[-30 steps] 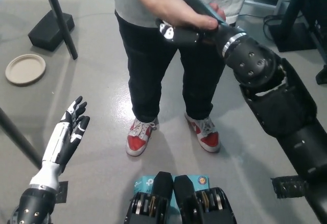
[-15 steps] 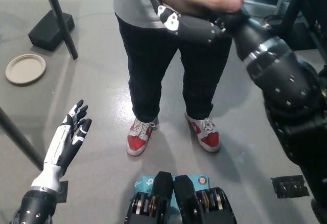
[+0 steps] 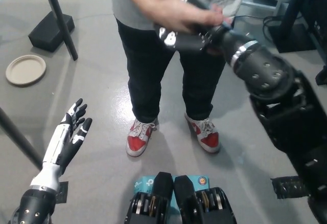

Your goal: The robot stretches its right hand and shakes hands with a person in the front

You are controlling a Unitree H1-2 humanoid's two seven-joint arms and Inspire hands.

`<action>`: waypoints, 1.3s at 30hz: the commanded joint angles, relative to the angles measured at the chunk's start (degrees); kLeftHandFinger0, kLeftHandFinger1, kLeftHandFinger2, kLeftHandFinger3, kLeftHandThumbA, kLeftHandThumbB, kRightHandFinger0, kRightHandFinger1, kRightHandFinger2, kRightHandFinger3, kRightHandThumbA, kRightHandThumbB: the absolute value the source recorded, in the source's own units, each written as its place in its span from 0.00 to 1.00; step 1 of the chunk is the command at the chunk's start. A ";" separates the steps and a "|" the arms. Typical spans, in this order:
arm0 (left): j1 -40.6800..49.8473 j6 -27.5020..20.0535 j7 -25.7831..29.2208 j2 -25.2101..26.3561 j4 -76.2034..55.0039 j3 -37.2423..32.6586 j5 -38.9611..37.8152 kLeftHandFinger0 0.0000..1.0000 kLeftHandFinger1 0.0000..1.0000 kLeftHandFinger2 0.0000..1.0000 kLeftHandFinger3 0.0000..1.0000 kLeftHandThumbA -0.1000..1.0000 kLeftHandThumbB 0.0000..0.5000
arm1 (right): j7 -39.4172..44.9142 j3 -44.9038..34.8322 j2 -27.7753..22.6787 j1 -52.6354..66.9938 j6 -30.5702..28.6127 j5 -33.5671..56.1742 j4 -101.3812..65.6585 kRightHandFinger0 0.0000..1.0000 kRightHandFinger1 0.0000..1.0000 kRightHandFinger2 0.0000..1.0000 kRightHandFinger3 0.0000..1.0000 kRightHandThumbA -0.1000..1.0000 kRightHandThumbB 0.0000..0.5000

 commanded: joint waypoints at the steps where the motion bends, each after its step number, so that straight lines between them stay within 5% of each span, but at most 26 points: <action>1: -1.79 -1.14 -0.16 1.34 -2.60 0.56 0.05 1.00 1.00 1.00 1.00 0.85 0.20 | -4.55 1.81 2.59 -9.72 -10.15 -3.40 25.55 1.00 1.00 1.00 1.00 0.49 0.51; 9: -2.40 0.27 -0.54 1.53 -3.47 0.53 -0.20 1.00 1.00 1.00 1.00 0.85 0.22 | -5.71 2.56 2.88 -9.80 -13.26 -3.77 32.14 1.00 1.00 1.00 1.00 0.56 0.55; 14: -2.44 0.53 -0.89 1.70 -3.50 0.53 -0.44 1.00 1.00 1.00 1.00 0.85 0.21 | -3.33 1.65 1.22 -4.92 -11.06 -2.78 19.31 1.00 1.00 1.00 1.00 0.83 0.94; 15: -2.54 0.52 -0.94 1.74 -3.36 0.60 -0.53 1.00 1.00 1.00 1.00 0.85 0.22 | -2.79 1.61 0.72 -3.94 -9.65 -3.03 15.92 1.00 1.00 1.00 1.00 0.88 0.96; 18: -2.26 0.45 -0.86 1.81 -3.45 0.70 -0.45 1.00 1.00 1.00 1.00 0.85 0.22 | -2.43 -0.22 -1.06 0.73 -9.74 -1.94 4.28 1.00 1.00 1.00 1.00 1.00 0.92; 28: -1.85 0.37 -1.24 1.63 -2.94 0.78 -1.31 1.00 1.00 1.00 1.00 0.84 0.20 | -2.33 -9.52 -3.92 14.79 -5.92 4.35 -23.34 1.00 1.00 1.00 1.00 1.00 0.94; 30: -2.00 -0.11 -1.23 1.66 -2.60 0.82 -1.41 1.00 1.00 1.00 1.00 0.83 0.18 | -2.49 -11.12 -4.30 17.22 -5.58 5.10 -25.92 1.00 1.00 1.00 1.00 1.00 0.97; 39: -1.67 -0.56 -1.44 1.63 -2.27 0.88 -1.68 1.00 1.00 1.00 1.00 0.83 0.18 | -6.25 -18.28 -2.19 24.60 -13.53 7.75 -15.51 1.00 1.00 1.00 1.00 0.99 0.79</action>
